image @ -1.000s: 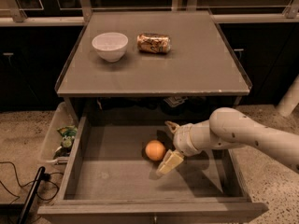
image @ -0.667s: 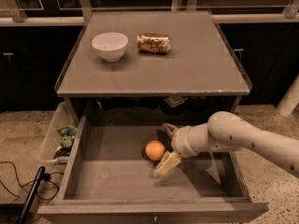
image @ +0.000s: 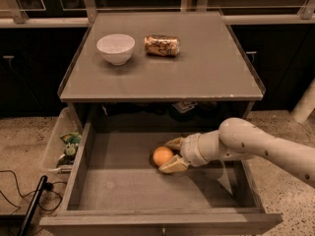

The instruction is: Pick orange from top drawer and place on counter

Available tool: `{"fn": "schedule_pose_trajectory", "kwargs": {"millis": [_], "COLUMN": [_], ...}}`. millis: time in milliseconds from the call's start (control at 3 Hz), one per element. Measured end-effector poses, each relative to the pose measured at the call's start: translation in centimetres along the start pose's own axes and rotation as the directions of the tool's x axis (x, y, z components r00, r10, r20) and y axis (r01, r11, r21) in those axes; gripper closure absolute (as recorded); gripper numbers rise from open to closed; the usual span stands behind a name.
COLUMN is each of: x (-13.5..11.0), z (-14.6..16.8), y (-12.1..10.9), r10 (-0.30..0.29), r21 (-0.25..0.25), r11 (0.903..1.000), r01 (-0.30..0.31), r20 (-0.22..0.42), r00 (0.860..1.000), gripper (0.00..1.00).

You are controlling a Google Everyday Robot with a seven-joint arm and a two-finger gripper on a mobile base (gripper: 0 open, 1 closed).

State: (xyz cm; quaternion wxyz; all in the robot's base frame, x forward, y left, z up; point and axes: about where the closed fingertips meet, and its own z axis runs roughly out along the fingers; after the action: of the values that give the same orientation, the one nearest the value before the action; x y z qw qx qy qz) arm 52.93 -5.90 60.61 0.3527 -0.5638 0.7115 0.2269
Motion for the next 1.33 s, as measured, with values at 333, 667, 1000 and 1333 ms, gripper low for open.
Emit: {"fn": "schedule_pose_trajectory", "kwargs": {"millis": [333, 667, 1000, 1333], "x": [0.0, 0.0, -1.7, -5.3], "z": [0.0, 0.0, -2.0, -5.4], "y": [0.0, 0.1, 1.2, 2.5], "r10": [0.0, 0.0, -0.012, -0.036], "r21": [0.0, -0.001, 0.002, -0.002], "r11": [1.0, 1.0, 0.9999, 0.9994], "r01": [0.0, 0.0, 0.012, 0.036], "r20": [0.0, 0.0, -0.006, 0.027], "r00": [1.0, 1.0, 1.0, 0.999], "gripper": [0.65, 0.88, 1.0, 1.0]}}
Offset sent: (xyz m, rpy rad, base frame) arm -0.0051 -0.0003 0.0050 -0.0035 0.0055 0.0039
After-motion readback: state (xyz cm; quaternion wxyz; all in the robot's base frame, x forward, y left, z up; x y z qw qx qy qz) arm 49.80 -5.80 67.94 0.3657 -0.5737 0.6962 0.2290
